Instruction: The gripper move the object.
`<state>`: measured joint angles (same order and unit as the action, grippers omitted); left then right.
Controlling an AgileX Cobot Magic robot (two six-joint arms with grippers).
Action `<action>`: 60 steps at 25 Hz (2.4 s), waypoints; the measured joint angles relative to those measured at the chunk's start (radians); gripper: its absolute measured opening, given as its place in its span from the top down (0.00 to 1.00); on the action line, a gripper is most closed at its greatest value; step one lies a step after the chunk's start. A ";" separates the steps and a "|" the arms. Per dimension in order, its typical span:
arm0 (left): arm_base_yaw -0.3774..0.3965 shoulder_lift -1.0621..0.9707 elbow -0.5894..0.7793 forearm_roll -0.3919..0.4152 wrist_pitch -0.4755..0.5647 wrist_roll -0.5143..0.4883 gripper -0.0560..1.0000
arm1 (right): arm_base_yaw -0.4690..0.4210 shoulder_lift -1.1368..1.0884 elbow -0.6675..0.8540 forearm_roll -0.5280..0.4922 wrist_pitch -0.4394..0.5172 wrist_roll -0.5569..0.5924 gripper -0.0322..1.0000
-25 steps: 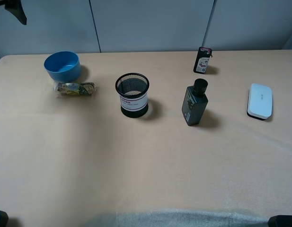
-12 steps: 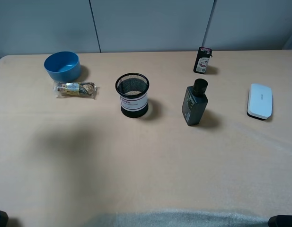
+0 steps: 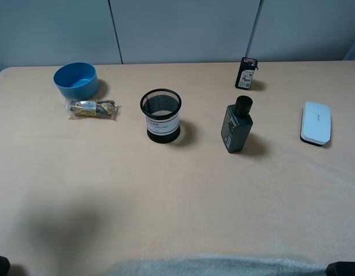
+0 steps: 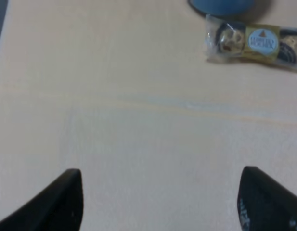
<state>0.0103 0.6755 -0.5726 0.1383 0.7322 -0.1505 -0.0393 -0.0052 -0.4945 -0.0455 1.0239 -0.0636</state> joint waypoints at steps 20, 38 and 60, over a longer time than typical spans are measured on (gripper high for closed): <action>0.000 -0.480 0.100 0.000 0.094 0.007 0.25 | 0.000 0.000 0.000 0.000 0.000 0.000 0.30; 0.000 -0.674 0.062 -0.012 0.363 0.032 0.25 | 0.000 0.000 0.000 0.000 0.000 0.000 0.30; 0.000 -0.683 0.082 -0.126 0.332 0.187 0.25 | 0.000 0.000 0.000 0.000 0.000 0.000 0.30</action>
<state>0.0103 -0.0080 -0.4910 0.0125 1.0644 0.0360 -0.0393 -0.0052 -0.4945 -0.0455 1.0239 -0.0636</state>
